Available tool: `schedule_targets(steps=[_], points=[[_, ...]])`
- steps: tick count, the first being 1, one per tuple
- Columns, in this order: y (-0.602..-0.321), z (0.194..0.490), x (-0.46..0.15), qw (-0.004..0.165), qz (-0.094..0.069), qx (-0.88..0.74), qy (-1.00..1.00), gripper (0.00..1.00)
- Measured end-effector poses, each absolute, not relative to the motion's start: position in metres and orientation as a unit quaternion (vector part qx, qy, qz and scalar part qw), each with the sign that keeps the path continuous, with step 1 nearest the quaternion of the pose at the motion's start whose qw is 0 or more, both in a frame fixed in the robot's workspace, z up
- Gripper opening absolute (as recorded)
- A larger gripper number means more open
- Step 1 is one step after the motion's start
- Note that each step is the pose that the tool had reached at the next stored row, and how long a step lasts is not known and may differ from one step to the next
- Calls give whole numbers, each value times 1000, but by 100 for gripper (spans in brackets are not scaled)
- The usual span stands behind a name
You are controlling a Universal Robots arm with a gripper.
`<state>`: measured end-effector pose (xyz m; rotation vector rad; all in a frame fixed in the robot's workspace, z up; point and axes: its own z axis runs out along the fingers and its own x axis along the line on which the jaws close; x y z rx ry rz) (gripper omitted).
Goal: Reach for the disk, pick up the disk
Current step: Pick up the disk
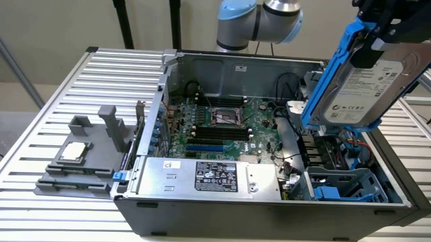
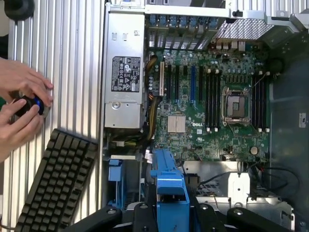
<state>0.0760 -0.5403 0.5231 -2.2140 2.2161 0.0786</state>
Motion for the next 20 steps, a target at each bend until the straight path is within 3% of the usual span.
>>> schedule_targets(steps=[13, 20], points=[[-586, 521, 98, 4, 25, -707, 707, 33], [-593, 520, 110, 3, 26, -707, 707, 33]])
